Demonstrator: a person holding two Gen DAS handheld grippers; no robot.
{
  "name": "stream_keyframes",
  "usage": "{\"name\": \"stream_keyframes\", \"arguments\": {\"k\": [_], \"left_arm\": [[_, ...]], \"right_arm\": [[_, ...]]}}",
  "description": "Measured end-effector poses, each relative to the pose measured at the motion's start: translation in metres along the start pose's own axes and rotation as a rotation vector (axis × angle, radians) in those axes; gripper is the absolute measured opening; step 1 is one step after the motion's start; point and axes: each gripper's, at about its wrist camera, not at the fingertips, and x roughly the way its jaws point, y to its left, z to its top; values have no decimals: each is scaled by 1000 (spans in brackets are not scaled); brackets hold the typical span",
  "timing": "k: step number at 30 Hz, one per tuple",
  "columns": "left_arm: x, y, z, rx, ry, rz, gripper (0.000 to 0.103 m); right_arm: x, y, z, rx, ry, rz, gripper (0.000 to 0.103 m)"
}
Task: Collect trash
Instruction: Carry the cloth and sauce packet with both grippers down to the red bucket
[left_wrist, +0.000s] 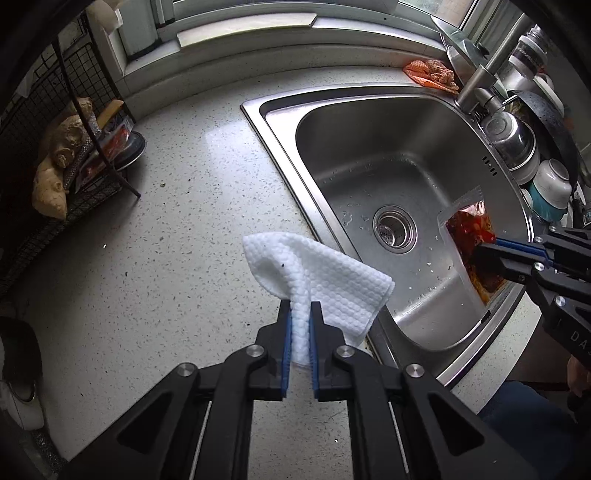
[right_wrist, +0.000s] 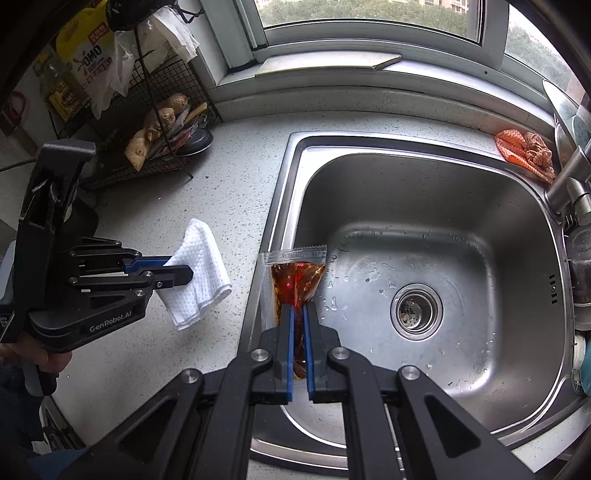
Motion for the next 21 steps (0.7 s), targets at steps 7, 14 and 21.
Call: {"name": "stream_keyframes", "arguments": {"k": [7, 14, 21], "left_arm": [[-32, -33, -35, -6, -22, 12, 7], [-57, -55, -66, -25, -46, 37, 7], [-77, -111, -97, -35, -82, 61, 7]], "right_arm": [[-30, 6, -31, -29, -38, -6, 4], [-54, -4, -68, -18, -64, -2, 4], [-87, -14, -108, -48, -96, 2, 4]]}}
